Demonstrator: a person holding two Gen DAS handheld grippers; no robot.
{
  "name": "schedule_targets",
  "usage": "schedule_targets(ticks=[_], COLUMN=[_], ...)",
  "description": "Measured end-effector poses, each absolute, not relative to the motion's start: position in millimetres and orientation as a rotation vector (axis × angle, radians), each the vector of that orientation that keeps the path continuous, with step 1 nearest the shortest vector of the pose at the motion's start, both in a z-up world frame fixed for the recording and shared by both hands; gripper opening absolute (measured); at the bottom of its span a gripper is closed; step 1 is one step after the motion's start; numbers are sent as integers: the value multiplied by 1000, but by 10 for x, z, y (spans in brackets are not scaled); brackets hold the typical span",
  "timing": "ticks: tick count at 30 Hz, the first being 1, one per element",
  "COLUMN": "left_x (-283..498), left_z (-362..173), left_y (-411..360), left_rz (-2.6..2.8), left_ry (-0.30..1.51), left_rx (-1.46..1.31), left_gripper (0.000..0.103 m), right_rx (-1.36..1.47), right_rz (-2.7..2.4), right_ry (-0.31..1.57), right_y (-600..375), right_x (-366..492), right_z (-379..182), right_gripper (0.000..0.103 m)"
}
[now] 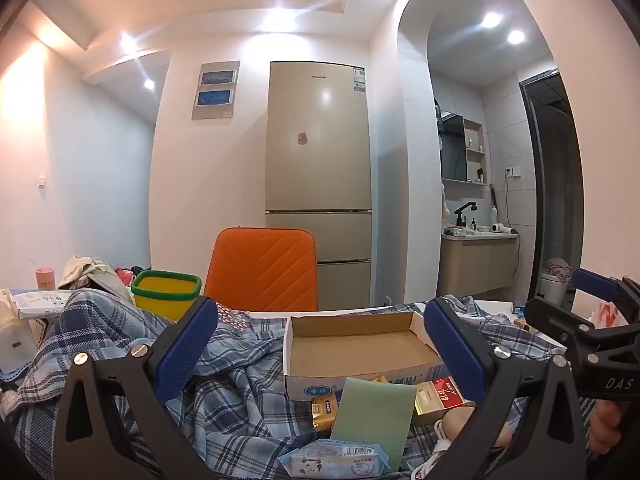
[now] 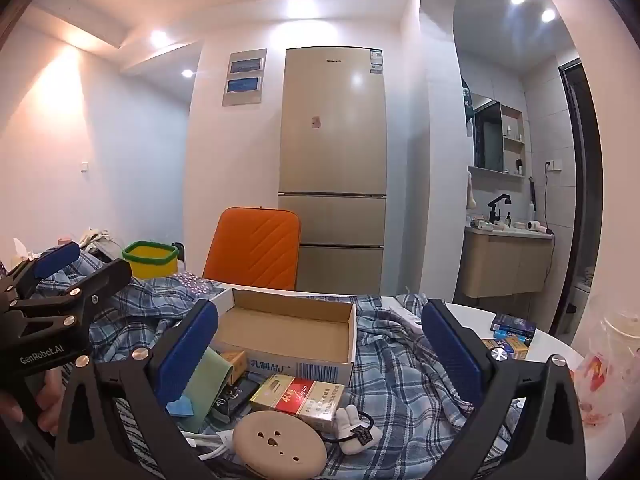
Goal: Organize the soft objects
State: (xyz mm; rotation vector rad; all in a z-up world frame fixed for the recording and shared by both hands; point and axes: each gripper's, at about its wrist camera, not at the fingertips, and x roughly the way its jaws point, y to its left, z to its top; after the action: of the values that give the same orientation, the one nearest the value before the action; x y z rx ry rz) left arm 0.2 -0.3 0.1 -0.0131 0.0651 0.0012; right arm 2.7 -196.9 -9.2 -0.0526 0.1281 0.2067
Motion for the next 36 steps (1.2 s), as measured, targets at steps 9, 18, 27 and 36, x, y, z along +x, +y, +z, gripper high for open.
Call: schedule_targets(ticks=[9, 18, 27, 36], left_x=[3, 6, 14, 11], left_z=[1, -3, -10, -5], left_y=[-1, -13, -17, -17], left_rz=[1, 1, 1, 1], left_ry=[65, 65, 62, 65], left_rx=[-17, -16, -10, -12], left_gripper=[103, 103, 103, 103], right_rx=[-58, -58, -57, -56], right_rz=[206, 208, 208, 208], right_ry=[133, 127, 120, 117], right_y=[-1968, -1971, -1979, -1980], right_x=[23, 13, -18, -23], right_z=[-85, -83, -61, -66], right_gripper=[103, 103, 103, 103])
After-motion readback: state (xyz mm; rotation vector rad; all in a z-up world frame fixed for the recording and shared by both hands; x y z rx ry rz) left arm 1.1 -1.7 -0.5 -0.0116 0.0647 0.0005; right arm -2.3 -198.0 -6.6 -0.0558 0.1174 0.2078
